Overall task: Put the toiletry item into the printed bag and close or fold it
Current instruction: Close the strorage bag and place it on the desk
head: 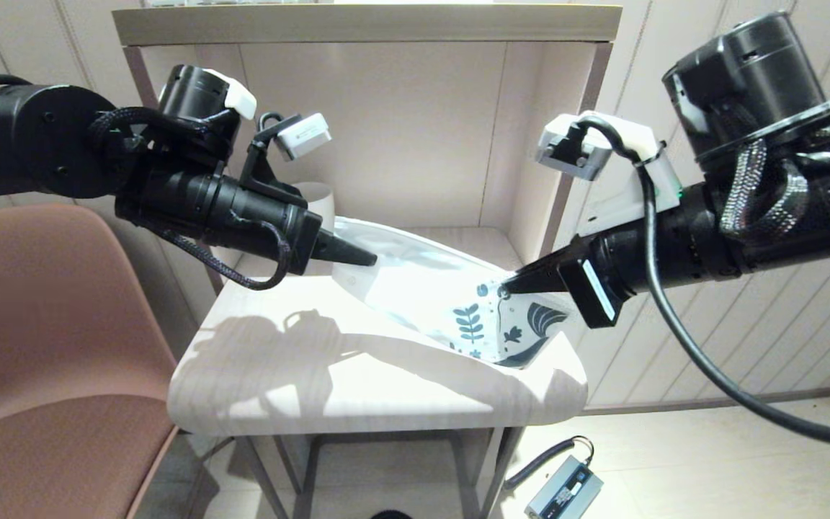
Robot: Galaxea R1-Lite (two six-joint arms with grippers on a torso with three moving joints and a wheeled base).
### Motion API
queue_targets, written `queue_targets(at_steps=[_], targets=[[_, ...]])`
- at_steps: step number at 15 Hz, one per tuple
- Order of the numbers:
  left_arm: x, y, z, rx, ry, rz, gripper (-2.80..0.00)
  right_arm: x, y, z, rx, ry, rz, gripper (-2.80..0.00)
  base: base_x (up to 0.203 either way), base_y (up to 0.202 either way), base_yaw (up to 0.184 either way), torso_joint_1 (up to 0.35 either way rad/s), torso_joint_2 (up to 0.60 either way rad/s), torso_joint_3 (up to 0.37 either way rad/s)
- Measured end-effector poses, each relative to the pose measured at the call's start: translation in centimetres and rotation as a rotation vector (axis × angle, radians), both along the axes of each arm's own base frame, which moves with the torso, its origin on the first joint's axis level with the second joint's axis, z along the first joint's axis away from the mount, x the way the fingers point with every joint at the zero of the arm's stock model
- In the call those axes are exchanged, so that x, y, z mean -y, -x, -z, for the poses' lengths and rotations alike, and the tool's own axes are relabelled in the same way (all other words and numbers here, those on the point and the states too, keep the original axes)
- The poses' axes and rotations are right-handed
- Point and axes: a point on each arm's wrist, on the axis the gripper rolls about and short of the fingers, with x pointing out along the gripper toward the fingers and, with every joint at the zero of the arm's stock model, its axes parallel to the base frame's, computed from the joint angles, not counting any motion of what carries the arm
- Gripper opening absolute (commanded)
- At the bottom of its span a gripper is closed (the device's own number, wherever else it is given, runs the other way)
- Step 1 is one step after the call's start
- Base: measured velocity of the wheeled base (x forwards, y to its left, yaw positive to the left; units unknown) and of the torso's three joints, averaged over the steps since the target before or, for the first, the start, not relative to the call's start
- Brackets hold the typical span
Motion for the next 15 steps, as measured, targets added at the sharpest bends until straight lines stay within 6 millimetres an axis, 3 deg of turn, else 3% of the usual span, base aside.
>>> queue_targets(at_steps=[8,15], targets=[[0.0,-0.2,0.1,0.001,0.000,-0.004,-2.80,2.5,0.6,1.1,-0.005,-0.018,0.045,-2.80,0.000,0.000,0.000,0.000,0.00,0.000],[0.0,-0.5,0.2,-0.003,-0.001,-0.005,-2.80,3.3,0.9,1.2,-0.015,-0.025,0.054,-2.80,0.000,0.000,0.000,0.000,0.00,0.000]])
